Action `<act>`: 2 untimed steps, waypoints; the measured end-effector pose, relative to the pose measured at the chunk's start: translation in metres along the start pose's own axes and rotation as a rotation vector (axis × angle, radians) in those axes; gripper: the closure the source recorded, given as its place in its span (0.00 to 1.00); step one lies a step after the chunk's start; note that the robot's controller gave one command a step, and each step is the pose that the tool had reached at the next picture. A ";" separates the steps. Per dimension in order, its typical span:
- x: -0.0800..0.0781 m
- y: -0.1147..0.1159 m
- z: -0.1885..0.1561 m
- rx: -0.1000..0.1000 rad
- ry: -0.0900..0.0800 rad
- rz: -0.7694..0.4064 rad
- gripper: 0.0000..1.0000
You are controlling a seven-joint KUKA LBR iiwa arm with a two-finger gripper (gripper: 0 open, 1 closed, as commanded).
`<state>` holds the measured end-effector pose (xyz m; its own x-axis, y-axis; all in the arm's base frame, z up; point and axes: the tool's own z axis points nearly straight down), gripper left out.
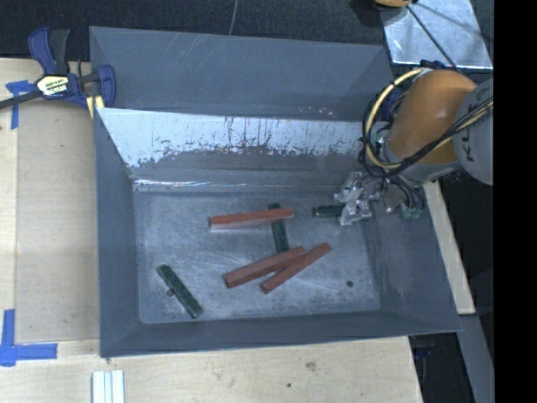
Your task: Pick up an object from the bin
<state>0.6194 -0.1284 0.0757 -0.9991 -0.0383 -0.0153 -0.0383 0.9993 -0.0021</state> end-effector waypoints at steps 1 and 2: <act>-0.003 -0.004 -0.078 -0.002 0.010 -0.257 1.00; -0.003 -0.004 -0.078 -0.002 0.010 -0.257 0.00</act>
Offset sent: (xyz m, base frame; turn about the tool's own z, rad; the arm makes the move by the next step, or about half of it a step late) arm 0.0000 0.0000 0.0000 0.0000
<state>0.6214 -0.1325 0.1537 -0.9567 -0.2910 -0.0051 -0.2909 0.9567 -0.0023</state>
